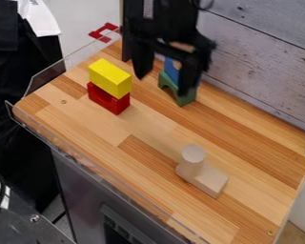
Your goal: Put the wooden cylinder on top of the wooden rectangle
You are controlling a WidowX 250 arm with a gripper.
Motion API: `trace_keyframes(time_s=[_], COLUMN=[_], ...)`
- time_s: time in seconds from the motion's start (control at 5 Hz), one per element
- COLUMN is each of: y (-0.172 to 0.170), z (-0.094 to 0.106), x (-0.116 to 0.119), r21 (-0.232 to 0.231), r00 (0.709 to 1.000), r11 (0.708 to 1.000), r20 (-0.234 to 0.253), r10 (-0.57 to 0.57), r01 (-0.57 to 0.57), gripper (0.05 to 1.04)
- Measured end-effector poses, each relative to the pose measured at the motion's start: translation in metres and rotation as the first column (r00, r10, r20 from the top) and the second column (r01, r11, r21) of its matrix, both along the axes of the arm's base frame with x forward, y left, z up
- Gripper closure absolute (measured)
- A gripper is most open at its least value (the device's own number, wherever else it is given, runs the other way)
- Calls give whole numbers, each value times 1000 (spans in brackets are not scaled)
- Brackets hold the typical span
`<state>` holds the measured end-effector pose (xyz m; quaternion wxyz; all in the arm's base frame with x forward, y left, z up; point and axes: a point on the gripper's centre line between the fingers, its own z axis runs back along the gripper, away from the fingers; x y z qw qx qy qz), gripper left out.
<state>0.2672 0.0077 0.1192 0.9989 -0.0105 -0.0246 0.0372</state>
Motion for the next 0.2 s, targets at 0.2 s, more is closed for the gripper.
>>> trace_keyframes(time_s=[0.2], y=[8], z=[-4], x=[10], r21=[19], r00=[999], r11=[1000], r20=[-30], r10=[-15], r01=[16], gripper=[83])
